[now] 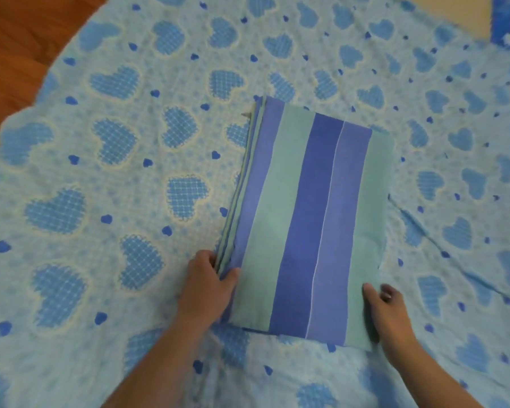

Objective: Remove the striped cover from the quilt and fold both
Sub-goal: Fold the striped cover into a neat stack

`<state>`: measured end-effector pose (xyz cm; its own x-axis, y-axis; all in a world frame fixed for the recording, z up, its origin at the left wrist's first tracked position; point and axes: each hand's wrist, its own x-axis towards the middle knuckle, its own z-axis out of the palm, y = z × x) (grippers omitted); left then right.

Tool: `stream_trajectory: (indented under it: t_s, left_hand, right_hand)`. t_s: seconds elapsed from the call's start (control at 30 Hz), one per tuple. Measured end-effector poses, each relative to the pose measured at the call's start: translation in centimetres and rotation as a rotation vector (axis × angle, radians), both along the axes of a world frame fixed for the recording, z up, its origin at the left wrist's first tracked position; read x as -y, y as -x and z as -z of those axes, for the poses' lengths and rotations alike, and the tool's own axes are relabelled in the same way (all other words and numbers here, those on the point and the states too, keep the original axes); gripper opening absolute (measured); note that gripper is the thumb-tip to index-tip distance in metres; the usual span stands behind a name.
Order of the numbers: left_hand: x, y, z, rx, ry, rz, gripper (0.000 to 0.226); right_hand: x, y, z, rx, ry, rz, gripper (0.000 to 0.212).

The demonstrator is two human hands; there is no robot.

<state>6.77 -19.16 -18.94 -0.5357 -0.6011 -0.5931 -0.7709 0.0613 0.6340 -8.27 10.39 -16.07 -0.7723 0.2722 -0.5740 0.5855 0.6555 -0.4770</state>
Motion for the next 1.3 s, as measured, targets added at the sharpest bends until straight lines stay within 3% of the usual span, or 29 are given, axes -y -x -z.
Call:
stream_trajectory:
  t_s: [0.07, 0.13, 0.23, 0.3, 0.4, 0.5, 0.53, 0.57, 0.63, 0.67, 0.73, 0.77, 0.87, 0.97, 1.1, 1.2, 1.3]
  left_hand:
    - [0.0, 0.8, 0.6, 0.005, -0.136, -0.101, 0.049]
    - [-0.6, 1.3, 0.4, -0.005, -0.265, -0.081, 0.039]
    - [-1.7, 1.5, -1.7, -0.062, -0.312, -0.070, 0.015]
    - [-3.3, 1.1, -4.2, -0.078, -0.324, -0.081, 0.014]
    - [-7.8, -1.7, -7.1, -0.029, -0.483, -0.054, 0.031]
    - [-12.0, -5.1, -8.0, 0.144, -0.735, 0.127, 0.049]
    - [-12.5, -5.8, -7.9, 0.246, -0.706, 0.299, 0.051]
    - [-12.5, -6.4, -7.3, 0.330, -0.533, 0.510, 0.056]
    - [-11.0, -6.3, -5.8, 0.443, 0.085, 0.799, 0.065]
    - [-10.2, -5.7, -5.5, 0.319, 0.381, 0.830, 0.056]
    - [-9.1, -3.9, -5.0, -0.038, 0.713, 1.007, 0.034]
    - [-8.7, -2.8, -4.8, -0.139, 0.787, 1.192, 0.052]
    - [-8.2, 0.4, -3.6, -0.186, 0.788, 1.760, 0.093]
    - [-7.7, 2.6, -2.1, -0.127, 0.690, 2.030, 0.115]
    - [-7.6, 3.5, 0.1, -0.141, 0.670, 2.002, 0.109]
    - [-8.2, 2.1, 1.5, -0.187, 0.705, 1.911, 0.110]
    - [-8.6, 0.9, 2.6, -0.306, 0.709, 1.693, 0.095]
  right_hand:
    - [-3.1, -1.7, 0.5, 0.232, 0.274, 0.143, 0.039]
    - [-4.1, -2.0, -0.3, 0.377, 0.435, 0.095, 0.036]
    - [-5.4, -0.2, -3.5, 0.278, 0.556, 0.028, 0.037]
    - [-7.9, 0.4, -6.5, 0.170, 0.644, 0.037, 0.036]
    - [-13.4, -1.6, -9.6, 0.127, 0.624, -0.008, 0.035]
    - [-18.8, -5.2, -8.9, 0.297, 0.322, -0.157, 0.026]
    - [-20.0, -6.0, -8.0, 0.328, 0.142, -0.255, 0.024]
    - [-20.9, -6.2, -7.0, 0.300, -0.036, -0.347, 0.024]
    - [-21.9, -5.3, -4.8, 0.055, -0.249, -0.562, 0.033]
    - [-21.8, -4.3, -3.8, -0.119, -0.284, -0.739, 0.038]
    - [-21.1, -1.6, -2.2, -0.422, -0.310, -1.103, 0.049]
    - [-20.7, 0.1, -1.7, -0.503, -0.313, -1.264, 0.057]
    - [-20.5, 4.0, -0.5, -0.522, -0.354, -1.775, 0.072]
    - [-21.1, 6.0, 0.3, -0.381, -0.407, -2.011, 0.093]
    - [-21.5, 8.3, 1.7, -0.280, -0.378, -1.954, 0.106]
    - [-21.6, 6.8, 3.3, -0.363, -0.304, -1.851, 0.099]
    - [-21.9, 5.2, 4.0, -0.500, -0.234, -1.747, 0.082]
